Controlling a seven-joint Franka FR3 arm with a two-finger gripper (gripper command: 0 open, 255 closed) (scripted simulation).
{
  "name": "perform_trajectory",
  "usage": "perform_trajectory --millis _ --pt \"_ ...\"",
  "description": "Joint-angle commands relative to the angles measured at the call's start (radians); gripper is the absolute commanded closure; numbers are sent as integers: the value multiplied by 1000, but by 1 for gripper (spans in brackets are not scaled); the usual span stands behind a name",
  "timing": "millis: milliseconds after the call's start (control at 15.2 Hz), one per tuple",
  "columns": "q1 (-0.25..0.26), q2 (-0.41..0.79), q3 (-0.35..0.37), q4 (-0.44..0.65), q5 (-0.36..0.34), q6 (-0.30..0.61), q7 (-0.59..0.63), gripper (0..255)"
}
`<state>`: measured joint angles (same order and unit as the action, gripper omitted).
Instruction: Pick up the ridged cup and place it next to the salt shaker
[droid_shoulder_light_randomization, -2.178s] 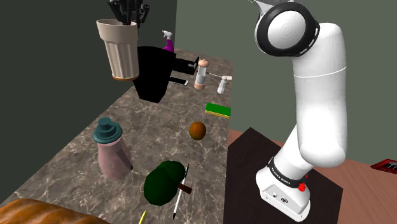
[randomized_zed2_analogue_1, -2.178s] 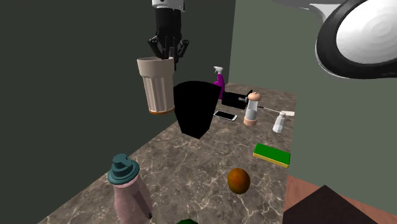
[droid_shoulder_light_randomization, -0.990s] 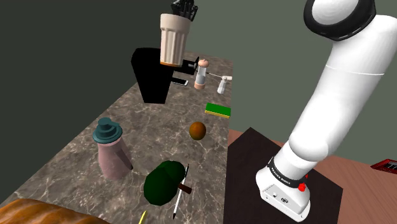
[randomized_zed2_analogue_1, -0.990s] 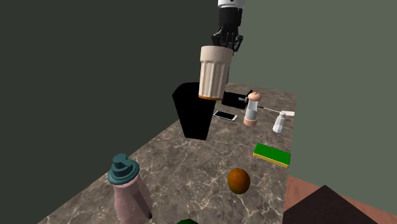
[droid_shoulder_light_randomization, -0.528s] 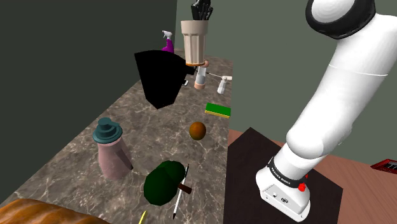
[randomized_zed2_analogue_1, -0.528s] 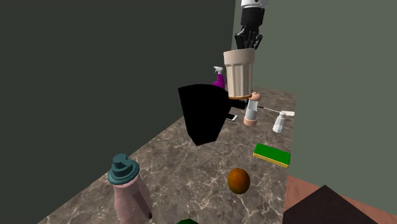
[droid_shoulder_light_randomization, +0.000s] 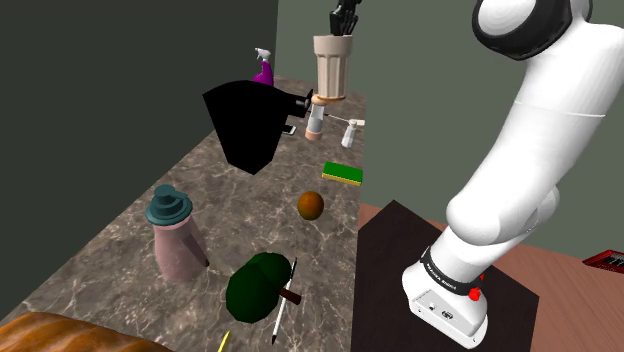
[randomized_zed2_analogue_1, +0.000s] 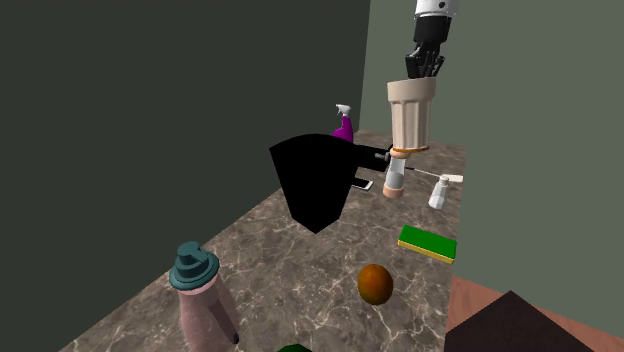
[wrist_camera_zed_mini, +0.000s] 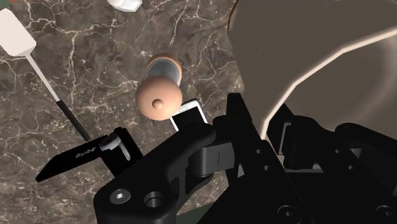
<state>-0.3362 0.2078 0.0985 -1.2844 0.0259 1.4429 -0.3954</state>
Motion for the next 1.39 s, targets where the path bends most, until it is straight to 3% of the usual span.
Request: perform_trajectory --millis 0,1320 --pt "-9 -6 -5 -28 1 22 -16 255" --pt "-12 -53 -7 -363 6 310 -29 255"
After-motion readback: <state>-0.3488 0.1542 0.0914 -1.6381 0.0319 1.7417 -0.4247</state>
